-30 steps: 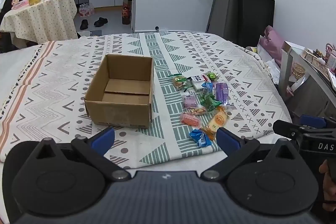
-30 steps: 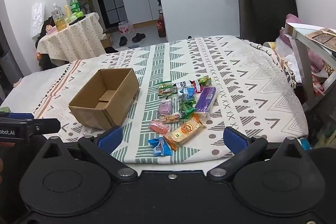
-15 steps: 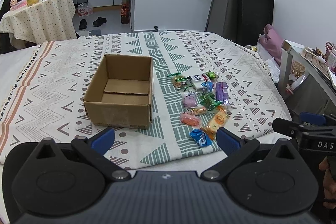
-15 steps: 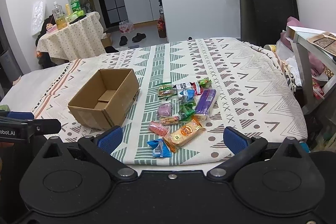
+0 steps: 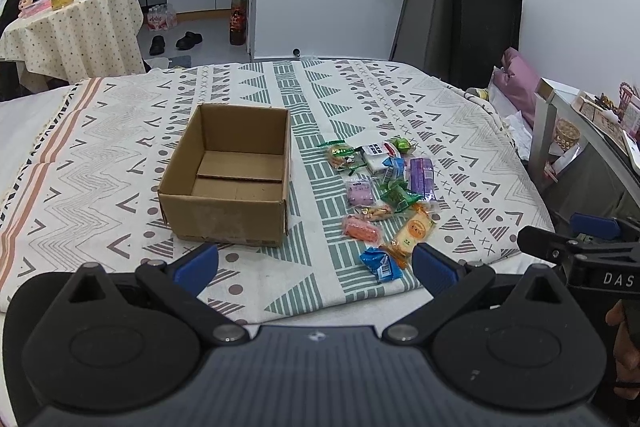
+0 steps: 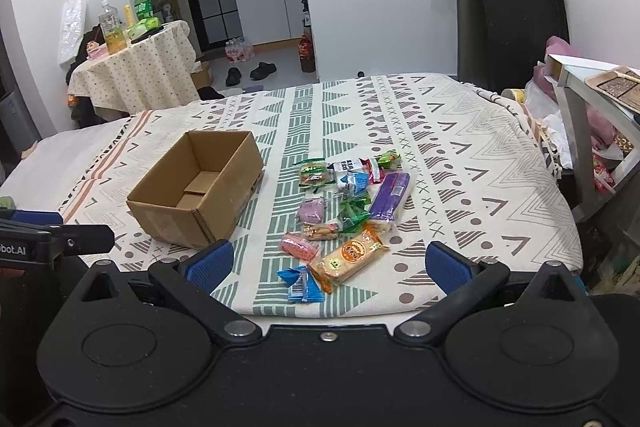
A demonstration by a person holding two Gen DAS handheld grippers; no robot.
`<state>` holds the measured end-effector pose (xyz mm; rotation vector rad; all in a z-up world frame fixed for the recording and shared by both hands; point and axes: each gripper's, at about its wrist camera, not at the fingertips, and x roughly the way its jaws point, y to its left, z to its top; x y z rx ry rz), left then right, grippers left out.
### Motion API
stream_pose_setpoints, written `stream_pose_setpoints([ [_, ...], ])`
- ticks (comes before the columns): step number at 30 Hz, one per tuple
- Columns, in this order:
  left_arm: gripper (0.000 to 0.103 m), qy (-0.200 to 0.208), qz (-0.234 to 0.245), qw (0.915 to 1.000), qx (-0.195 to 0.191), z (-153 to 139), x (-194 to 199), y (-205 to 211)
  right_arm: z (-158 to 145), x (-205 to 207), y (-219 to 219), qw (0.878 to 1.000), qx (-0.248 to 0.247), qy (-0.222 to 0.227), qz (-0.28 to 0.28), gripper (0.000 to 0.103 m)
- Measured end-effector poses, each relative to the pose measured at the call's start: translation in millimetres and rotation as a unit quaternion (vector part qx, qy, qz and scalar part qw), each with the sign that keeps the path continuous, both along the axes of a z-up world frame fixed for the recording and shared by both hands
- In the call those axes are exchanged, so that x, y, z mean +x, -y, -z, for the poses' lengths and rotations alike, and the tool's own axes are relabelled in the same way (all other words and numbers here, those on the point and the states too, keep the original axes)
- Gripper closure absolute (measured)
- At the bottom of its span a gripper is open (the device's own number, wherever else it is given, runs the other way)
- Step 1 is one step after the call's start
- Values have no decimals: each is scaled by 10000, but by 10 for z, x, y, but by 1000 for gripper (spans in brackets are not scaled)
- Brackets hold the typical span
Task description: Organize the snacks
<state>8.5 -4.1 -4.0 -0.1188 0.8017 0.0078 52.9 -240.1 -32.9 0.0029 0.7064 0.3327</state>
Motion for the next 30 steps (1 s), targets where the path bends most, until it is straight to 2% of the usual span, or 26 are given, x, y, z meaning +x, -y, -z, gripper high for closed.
stream_pose_setpoints([
  [30, 1, 44, -35, 10000, -43, -63, -28, -21, -21, -43, -64, 9998, -81, 22, -157, 0],
])
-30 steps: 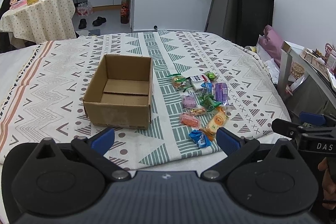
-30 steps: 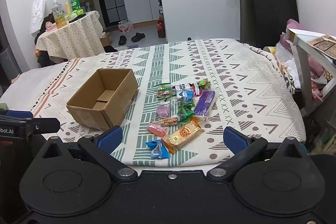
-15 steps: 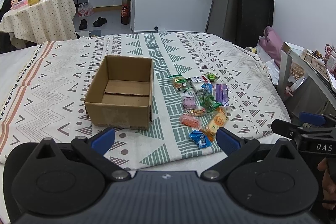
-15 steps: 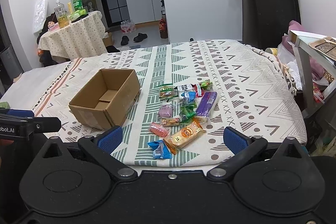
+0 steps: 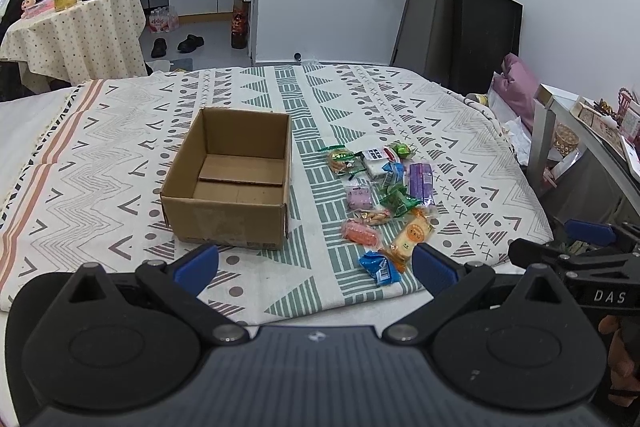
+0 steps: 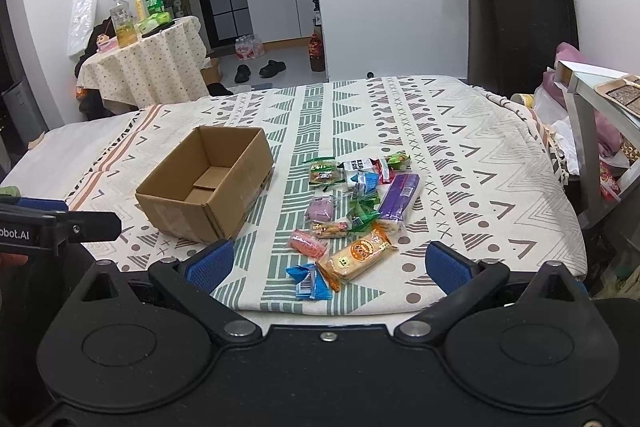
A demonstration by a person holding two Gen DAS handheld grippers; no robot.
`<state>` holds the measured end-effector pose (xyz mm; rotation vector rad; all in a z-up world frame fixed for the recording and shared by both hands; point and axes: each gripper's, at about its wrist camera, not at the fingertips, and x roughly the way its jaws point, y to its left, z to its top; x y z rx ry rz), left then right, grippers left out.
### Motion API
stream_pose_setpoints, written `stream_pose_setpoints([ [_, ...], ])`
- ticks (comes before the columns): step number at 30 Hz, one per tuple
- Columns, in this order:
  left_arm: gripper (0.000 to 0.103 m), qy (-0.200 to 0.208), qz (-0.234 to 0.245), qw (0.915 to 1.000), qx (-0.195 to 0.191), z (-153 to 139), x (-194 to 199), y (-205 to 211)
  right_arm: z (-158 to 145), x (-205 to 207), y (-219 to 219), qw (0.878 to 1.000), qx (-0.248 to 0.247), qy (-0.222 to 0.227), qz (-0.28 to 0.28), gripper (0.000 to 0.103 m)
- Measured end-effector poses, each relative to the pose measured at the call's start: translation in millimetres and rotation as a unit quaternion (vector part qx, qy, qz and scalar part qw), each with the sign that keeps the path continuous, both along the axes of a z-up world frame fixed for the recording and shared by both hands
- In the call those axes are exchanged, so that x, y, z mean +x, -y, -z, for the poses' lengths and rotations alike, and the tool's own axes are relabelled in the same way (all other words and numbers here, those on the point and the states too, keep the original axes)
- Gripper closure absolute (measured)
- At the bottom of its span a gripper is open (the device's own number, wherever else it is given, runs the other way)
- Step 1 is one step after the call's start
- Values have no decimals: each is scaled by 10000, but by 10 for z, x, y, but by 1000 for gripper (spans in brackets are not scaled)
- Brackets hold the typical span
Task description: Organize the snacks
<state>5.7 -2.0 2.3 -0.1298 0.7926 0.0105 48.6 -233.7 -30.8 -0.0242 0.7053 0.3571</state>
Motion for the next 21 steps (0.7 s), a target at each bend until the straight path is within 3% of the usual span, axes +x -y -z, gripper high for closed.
stream_pose_setpoints([
  [21, 1, -28, 44, 10000, -12, 166, 293, 133, 183, 255, 205, 9990, 330, -261, 150, 0],
])
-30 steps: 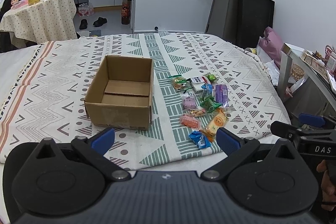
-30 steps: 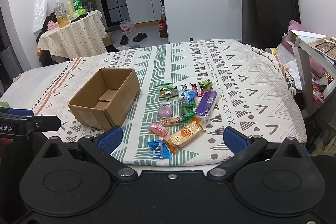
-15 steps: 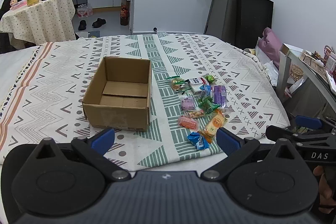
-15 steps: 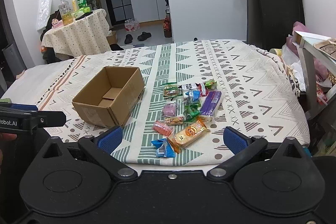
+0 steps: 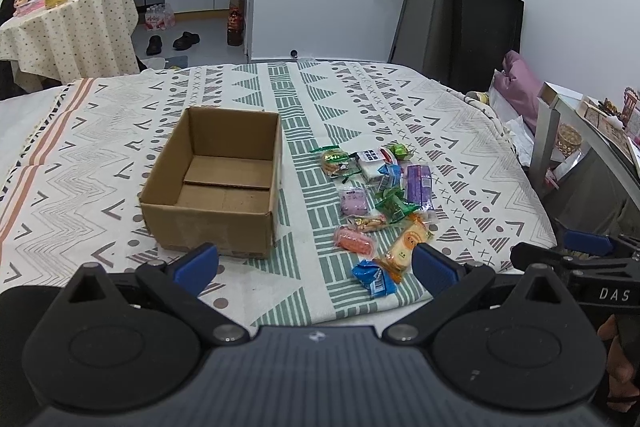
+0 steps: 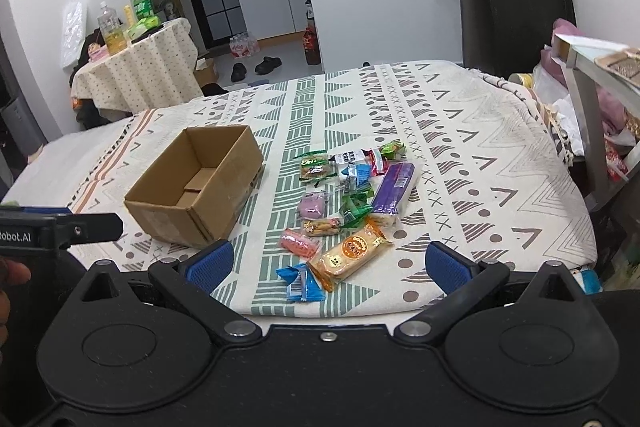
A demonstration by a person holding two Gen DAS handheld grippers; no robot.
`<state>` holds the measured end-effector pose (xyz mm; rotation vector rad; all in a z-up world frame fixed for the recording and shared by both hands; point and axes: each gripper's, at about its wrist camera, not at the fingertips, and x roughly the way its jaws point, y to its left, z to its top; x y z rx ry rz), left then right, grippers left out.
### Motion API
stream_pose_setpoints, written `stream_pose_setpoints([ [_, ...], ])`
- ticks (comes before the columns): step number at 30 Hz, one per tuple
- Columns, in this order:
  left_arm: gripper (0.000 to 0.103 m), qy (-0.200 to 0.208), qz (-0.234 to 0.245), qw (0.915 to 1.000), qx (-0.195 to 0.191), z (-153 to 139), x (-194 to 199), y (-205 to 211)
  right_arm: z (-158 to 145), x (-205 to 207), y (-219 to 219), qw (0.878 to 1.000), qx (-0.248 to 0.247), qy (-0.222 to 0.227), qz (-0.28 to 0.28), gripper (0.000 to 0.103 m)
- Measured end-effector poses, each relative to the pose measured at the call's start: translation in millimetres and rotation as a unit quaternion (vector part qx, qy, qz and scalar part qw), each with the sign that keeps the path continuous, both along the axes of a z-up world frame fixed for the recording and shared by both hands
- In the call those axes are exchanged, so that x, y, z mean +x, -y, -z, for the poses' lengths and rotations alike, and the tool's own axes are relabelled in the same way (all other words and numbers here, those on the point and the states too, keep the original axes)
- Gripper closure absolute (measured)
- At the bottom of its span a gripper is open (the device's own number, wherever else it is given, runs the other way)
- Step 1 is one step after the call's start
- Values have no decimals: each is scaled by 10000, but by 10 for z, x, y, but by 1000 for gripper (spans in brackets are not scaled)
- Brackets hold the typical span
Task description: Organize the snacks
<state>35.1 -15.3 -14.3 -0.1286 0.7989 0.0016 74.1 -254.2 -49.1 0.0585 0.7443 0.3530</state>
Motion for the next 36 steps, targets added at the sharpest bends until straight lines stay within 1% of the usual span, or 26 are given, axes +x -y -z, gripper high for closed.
stream_pose_setpoints([
  [5, 1, -75, 141, 9998, -128, 115, 169, 114, 146, 118, 85, 9998, 134, -142, 18, 0],
  [9, 3, -264, 189, 9992, -247, 283, 314, 205, 267, 231, 156, 9989, 327, -319, 96, 1],
  [11, 3, -331, 184, 9989, -271, 360, 377, 242, 335, 291, 173, 9985, 389, -365, 98, 7],
  [13, 9, -407, 167, 9985, -313, 436, 450, 268, 402, 358, 198, 9980, 437, -448, 118, 11],
  [17, 17, -550, 104, 9976, -395, 569, 595, 296, 551, 483, 234, 9962, 585, -625, 154, 20],
  [20, 24, -699, 73, 9964, -481, 685, 699, 321, 668, 576, 265, 9945, 692, -762, 199, 24],
  [22, 31, -833, 32, 9949, -561, 772, 772, 339, 739, 644, 290, 9927, 789, -871, 254, 26],
  [26, 35, -1078, -77, 9914, -743, 944, 910, 383, 876, 773, 344, 9890, 1031, -1021, 285, 30],
  [29, 36, -1179, -117, 9901, -751, 1053, 1000, 438, 970, 857, 371, 9847, 1246, -1183, 309, 33],
  [36, 43, -1496, -224, 9849, -836, 1332, 1188, 510, 1137, 1004, 333, 9800, 1416, -1366, 284, 33],
])
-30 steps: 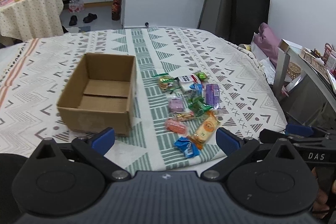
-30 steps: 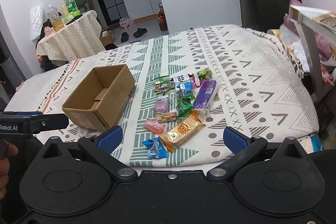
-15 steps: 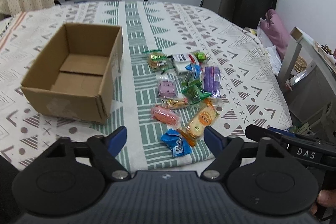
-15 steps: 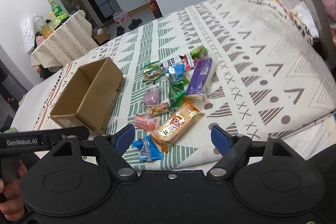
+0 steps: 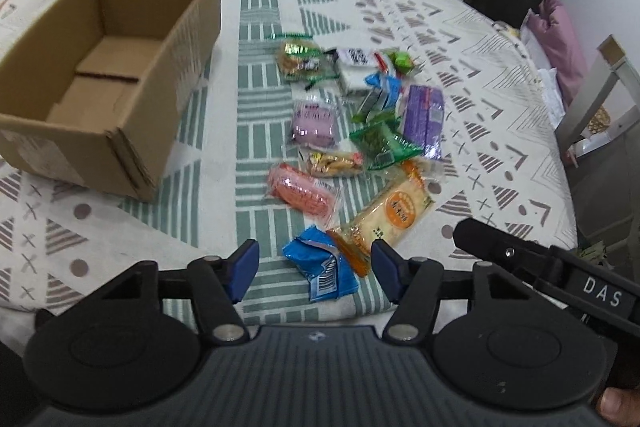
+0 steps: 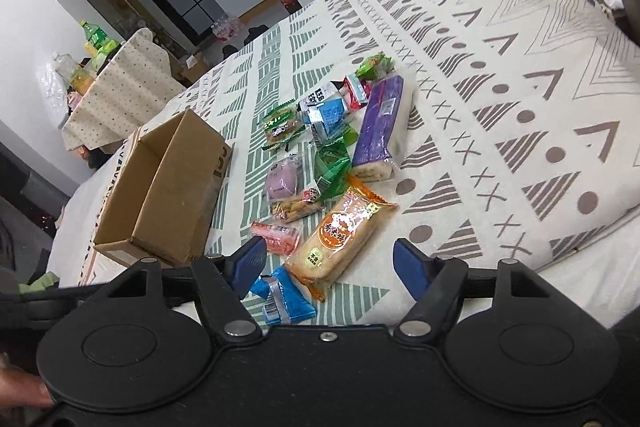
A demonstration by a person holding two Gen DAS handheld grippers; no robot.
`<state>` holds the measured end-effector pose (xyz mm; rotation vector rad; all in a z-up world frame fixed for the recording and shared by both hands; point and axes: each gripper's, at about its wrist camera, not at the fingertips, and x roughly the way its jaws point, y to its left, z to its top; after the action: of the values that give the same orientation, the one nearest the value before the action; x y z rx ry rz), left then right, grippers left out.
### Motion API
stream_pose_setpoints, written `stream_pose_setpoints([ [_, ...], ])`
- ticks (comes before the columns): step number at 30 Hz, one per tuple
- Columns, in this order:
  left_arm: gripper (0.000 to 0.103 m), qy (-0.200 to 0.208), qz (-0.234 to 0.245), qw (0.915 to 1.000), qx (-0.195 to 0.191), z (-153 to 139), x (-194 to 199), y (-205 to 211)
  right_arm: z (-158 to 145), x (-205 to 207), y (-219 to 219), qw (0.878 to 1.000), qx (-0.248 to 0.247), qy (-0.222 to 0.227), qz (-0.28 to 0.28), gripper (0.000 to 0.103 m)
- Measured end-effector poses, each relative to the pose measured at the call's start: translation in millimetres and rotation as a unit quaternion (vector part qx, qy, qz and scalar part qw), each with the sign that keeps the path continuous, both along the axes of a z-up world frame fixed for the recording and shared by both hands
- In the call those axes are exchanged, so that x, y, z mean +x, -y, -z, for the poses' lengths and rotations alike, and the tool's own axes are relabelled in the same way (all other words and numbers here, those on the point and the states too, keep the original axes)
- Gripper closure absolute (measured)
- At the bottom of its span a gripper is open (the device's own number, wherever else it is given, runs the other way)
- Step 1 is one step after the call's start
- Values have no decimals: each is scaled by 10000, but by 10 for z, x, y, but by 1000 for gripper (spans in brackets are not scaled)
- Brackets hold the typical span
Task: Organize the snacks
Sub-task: 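Grasp the blue packet with the left tool while the right tool grasps the orange-wrapped cake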
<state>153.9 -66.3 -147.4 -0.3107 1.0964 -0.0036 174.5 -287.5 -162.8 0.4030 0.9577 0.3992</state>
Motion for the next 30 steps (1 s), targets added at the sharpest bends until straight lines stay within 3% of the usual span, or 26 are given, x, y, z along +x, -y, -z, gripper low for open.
stream_pose_setpoints([
  [8, 49, -402, -310, 9985, -227, 321, 169, 19, 226, 222, -27, 9994, 66, -278, 170, 39],
  [11, 50, -512, -383, 9978, -143, 424, 213, 52, 308, 287, -43, 9988, 126, -418, 211, 39],
  [14, 57, -679, -452, 9964, -235, 523, 240, 55, 368, 321, -55, 9981, 207, -523, 262, 39],
  [16, 67, -741, -516, 9955, -291, 570, 247, 48, 400, 360, -71, 9976, 227, -581, 285, 39],
  [20, 75, -611, -572, 9963, -219, 515, 230, 25, 468, 414, -114, 9966, 197, -728, 317, 39],
  [30, 75, -384, -805, 9960, 64, 325, 201, -203, 518, 477, -362, 9973, -45, -694, 224, 39],
])
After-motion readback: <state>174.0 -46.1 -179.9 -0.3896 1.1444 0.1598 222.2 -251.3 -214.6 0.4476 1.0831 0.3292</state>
